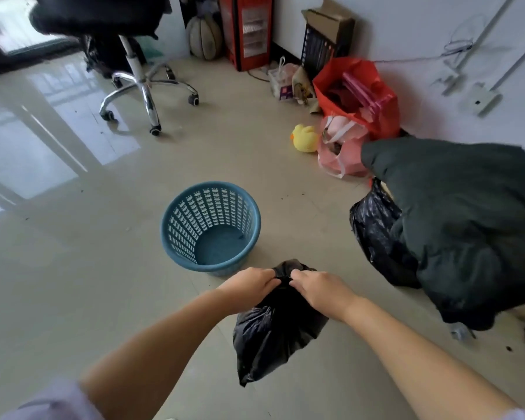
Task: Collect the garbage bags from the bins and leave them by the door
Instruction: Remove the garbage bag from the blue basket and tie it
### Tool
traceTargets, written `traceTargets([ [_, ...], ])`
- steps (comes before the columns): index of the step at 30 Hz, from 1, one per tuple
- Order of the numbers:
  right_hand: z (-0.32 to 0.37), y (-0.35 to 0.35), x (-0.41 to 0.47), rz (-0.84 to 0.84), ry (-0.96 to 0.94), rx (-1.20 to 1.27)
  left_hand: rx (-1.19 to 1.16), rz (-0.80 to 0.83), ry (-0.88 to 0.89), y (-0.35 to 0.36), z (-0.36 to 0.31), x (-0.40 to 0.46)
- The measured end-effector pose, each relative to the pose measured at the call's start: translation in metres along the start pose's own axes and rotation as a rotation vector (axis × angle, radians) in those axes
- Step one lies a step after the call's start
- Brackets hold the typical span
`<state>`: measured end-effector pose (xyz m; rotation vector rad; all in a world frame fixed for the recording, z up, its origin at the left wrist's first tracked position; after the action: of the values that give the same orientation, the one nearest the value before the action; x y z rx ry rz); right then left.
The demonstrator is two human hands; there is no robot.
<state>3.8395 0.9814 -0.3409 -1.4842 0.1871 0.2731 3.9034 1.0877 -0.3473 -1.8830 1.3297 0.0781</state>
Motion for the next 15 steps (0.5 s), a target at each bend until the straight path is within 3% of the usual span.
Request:
traceTargets([
  [10, 0.023, -0.248, -0.063, -0.055, -0.002, -0.020, 0.087, -0.046, 0.025, -0.154, -0.160, -0.109],
  [15, 0.038, -0.337, -0.099, -0.113, 0.000, -0.025, 0.188, -0.109, 0.062, -0.207, -0.221, -0.159],
])
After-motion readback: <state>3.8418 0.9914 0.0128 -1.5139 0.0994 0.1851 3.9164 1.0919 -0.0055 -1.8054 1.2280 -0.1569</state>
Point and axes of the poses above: each hand's wrist, its own x-axis towards the middle knuckle, its own y-axis out of the palm, z = x × y, the point moved 7 cm from there along x, towards the middle knuckle, and after that the axes turned 15 degrees about -x, right-handed, at the moved point
